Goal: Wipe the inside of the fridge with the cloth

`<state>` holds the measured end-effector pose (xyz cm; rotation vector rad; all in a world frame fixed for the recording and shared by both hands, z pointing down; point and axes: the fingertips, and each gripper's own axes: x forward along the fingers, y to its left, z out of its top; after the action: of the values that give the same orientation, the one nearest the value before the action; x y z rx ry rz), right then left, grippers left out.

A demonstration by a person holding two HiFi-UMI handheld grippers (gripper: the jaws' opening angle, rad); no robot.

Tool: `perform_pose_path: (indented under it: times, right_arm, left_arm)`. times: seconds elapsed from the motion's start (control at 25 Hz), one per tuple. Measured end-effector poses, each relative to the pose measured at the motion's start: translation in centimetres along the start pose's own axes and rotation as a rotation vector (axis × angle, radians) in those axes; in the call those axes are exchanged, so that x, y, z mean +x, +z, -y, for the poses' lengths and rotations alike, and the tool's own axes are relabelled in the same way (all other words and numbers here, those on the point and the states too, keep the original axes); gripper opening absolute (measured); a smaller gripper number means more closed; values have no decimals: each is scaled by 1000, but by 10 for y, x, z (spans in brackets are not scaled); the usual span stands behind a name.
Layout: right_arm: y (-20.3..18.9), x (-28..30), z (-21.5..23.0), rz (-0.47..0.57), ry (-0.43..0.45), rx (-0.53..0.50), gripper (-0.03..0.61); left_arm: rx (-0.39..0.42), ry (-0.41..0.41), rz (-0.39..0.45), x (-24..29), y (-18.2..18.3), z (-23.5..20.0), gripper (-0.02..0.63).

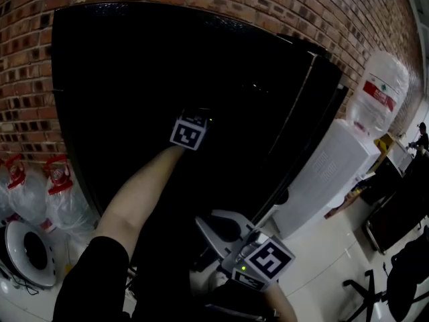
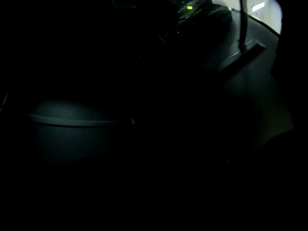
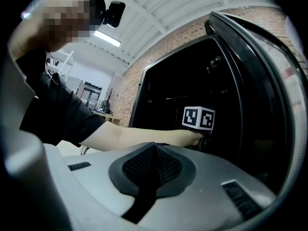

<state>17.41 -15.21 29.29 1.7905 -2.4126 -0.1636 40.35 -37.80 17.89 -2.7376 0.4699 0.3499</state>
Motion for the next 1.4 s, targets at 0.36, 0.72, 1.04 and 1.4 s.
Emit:
perform_pose_path:
  times: [0.36, 0.72, 1.04, 1.4]
  right_arm:
    - [-7, 0, 5, 18, 16, 35, 6]
    - [-6, -3, 0, 28, 40, 39, 6]
    - [-11, -23, -25, 52, 68, 26, 6]
    - [-16, -30, -33, 68, 75, 31, 6]
  left_arm:
    - [-22, 30, -69, 19, -21, -11, 126]
    - [-60, -92, -71, -45, 4, 21, 126]
    - [-215, -299, 96, -154, 61, 91, 127]
    - [-158, -331, 97, -159, 52, 130, 127]
